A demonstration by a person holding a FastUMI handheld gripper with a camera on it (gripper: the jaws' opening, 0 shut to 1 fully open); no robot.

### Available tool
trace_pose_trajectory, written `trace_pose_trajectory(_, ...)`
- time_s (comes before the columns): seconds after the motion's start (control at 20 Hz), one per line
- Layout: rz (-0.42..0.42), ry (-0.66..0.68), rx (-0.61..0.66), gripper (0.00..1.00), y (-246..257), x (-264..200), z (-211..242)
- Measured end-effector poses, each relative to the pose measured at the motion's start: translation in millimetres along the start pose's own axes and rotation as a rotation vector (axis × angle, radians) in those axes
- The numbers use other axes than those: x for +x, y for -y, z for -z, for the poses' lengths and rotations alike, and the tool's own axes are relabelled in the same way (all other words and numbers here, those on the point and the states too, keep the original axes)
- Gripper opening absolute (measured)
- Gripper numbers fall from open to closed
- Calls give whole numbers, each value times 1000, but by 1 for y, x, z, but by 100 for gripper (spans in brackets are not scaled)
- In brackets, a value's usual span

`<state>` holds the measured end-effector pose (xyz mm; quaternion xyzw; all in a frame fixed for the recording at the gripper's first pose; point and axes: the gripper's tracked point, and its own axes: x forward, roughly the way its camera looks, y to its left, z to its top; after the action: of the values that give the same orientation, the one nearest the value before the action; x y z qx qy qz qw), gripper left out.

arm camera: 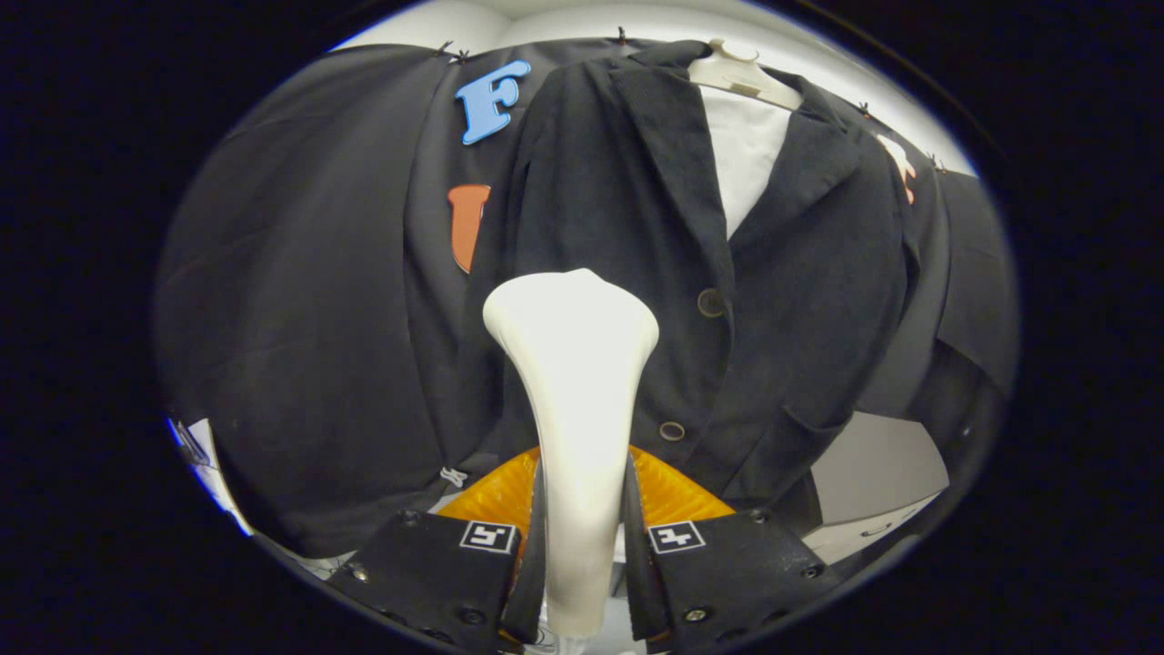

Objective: Iron the clothes twice with a garment steamer, once on the left side and once on the right side.

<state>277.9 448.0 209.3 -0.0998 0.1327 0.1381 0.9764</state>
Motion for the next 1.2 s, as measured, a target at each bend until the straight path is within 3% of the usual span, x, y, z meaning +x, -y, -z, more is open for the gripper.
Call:
trace_pose_trajectory(0.55,-6,-119,-4,40,3,21,92)
trace_pose_trajectory(1.2,-22,-243,9,39,0,44,164)
